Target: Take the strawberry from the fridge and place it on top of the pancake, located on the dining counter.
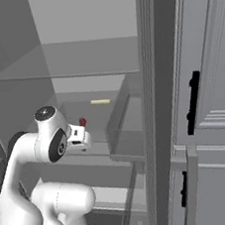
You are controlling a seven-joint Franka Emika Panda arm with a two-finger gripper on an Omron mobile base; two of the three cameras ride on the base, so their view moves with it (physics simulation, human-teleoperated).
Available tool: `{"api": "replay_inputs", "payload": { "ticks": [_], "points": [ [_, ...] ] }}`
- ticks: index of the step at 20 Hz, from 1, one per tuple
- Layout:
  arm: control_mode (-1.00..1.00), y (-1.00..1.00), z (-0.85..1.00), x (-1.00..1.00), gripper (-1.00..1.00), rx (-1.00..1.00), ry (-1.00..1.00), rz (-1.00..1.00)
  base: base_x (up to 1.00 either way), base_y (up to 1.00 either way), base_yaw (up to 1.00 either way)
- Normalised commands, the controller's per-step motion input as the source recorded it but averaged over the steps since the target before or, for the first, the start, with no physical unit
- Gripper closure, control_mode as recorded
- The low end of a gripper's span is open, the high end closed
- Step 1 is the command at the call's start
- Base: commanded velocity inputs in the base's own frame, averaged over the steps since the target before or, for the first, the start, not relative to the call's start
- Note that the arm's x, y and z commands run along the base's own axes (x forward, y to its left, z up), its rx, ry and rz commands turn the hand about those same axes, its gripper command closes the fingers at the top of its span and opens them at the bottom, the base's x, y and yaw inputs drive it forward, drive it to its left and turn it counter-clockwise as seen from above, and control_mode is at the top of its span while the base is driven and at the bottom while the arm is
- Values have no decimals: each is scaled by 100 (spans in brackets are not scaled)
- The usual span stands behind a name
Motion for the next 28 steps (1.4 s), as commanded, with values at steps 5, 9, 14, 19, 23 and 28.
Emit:
{"api": "replay_inputs", "payload": {
  "ticks": [5,9,14,19,23,28],
  "points": [
    [100,0,0,0,-100,0,0,0,46,12,0],
    [-100,5,1,15,-100,0,-12,0,15,3,0],
    [-100,9,22,68,-100,0,-28,0,0,0,0],
    [-100,9,24,92,-100,0,-12,1,0,0,0],
    [-100,35,1,97,-100,-1,-1,0,0,0,0],
    [-100,21,0,74,-100,0,0,6,0,0,0]
  ]
}}
